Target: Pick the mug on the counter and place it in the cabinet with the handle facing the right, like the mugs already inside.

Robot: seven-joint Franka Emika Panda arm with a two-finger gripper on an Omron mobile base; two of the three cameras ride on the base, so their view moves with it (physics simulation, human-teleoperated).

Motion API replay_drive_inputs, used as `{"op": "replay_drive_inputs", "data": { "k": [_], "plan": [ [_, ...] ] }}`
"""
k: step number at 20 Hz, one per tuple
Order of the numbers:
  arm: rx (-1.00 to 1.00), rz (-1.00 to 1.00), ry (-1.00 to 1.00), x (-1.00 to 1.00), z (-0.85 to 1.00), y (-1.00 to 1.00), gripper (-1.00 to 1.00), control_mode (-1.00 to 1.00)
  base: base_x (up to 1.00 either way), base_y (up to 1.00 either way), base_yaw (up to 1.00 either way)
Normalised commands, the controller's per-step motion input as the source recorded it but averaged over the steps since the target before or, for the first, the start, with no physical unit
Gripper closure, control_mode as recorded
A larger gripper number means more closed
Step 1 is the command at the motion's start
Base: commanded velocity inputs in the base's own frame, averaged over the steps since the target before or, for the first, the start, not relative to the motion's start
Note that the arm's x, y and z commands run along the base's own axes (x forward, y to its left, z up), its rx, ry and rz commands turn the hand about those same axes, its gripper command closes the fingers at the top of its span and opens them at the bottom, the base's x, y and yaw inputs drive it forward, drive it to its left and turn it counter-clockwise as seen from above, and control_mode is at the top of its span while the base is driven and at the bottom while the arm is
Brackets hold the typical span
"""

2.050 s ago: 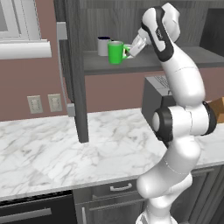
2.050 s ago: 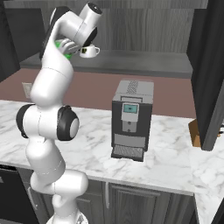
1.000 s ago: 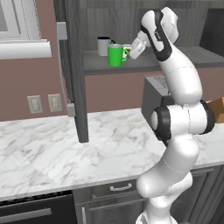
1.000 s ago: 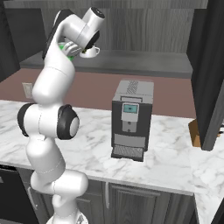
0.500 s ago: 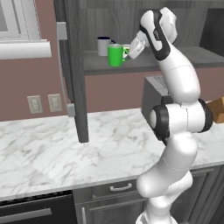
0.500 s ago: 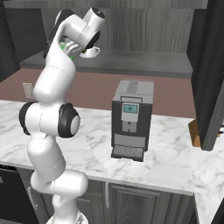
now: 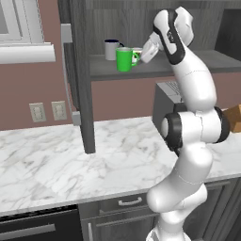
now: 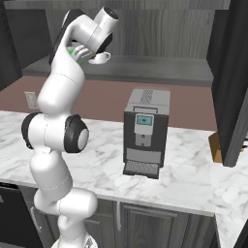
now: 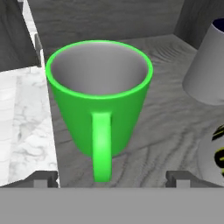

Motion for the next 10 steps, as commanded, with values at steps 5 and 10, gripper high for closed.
{"op": "replay_drive_inputs", "data": {
  "k": [5, 10],
  "plan": [
    [-0.03, -0.08, -0.06, -0.47, 0.0, 0.0, -1.0, -1.0, 0.0, 0.0, 0.0],
    [-0.06, -0.11, -0.06, -0.3, 0.0, -0.01, -1.0, -1.0, 0.0, 0.0, 0.0]
  ]
}}
